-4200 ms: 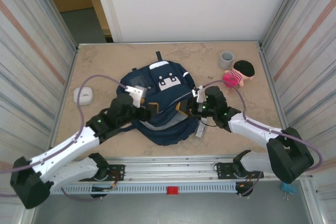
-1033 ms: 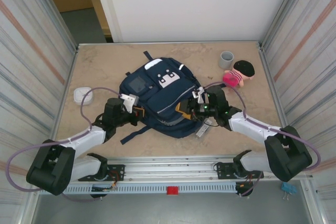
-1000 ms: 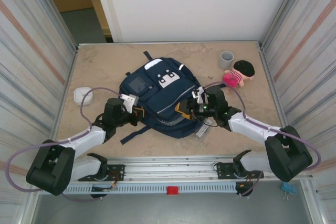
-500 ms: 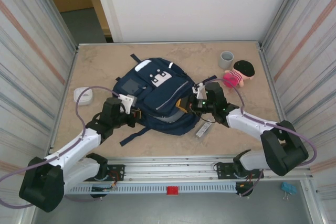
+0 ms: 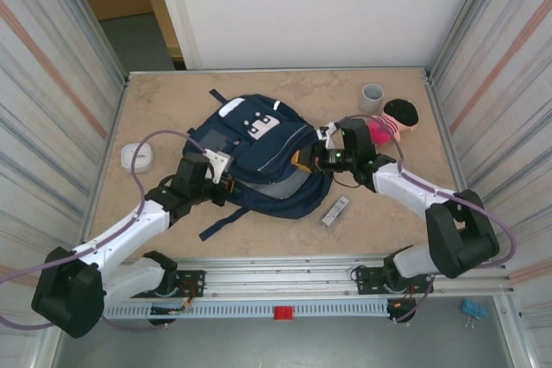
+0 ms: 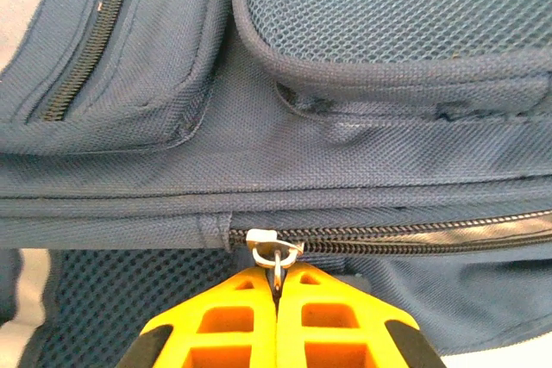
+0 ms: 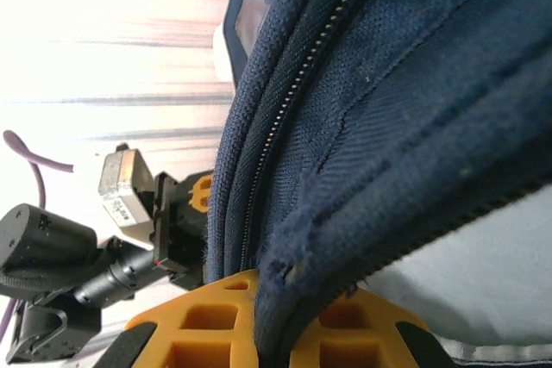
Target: Pack the student bag
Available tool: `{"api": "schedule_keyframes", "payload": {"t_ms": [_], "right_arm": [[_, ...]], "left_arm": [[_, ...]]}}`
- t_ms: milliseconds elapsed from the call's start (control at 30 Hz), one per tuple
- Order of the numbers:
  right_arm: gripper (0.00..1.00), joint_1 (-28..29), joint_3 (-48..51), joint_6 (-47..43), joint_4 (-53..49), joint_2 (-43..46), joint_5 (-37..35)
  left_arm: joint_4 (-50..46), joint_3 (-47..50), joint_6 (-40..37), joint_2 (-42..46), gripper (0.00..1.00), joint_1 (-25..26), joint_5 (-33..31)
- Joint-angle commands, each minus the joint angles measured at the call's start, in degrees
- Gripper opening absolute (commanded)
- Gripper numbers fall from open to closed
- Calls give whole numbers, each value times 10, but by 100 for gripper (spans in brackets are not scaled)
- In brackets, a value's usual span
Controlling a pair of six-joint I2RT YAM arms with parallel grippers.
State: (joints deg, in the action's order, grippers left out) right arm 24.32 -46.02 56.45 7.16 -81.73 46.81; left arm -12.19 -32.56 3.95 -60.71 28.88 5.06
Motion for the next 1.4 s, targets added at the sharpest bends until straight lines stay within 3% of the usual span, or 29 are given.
{"api": "schedule_keyframes", "payload": {"t_ms": [0,100,367,500,667,733,867,933,1133,1367], "right_arm": [[0,-8,-52,-82,-71,-16,52],[0,-8,-61,-87,-85,-12,34],[0,25,21,30,62,7,-34],[0,44,38,47,85,13,-58],[42,67,86,69,86,54,-82],[49,80,107,76,83,74,-98],[53,110,144,99,104,106,-150],[48,127,146,101,117,103,-164],[12,148,145,146,188,57,-182],[1,185,124,162,227,24,-210]], "left_arm": [[-42,-33,-35,-8,0,8,-66],[-42,-37,-39,-11,0,20,-30],[-25,-46,8,-9,0,42,124],[-26,-41,26,-23,0,77,123],[22,-2,70,-17,0,79,90],[45,8,78,-16,0,78,91],[62,8,79,-21,0,78,112],[66,7,77,-22,0,78,125],[68,13,76,-15,0,88,149],[89,7,87,-27,0,140,162]]}}
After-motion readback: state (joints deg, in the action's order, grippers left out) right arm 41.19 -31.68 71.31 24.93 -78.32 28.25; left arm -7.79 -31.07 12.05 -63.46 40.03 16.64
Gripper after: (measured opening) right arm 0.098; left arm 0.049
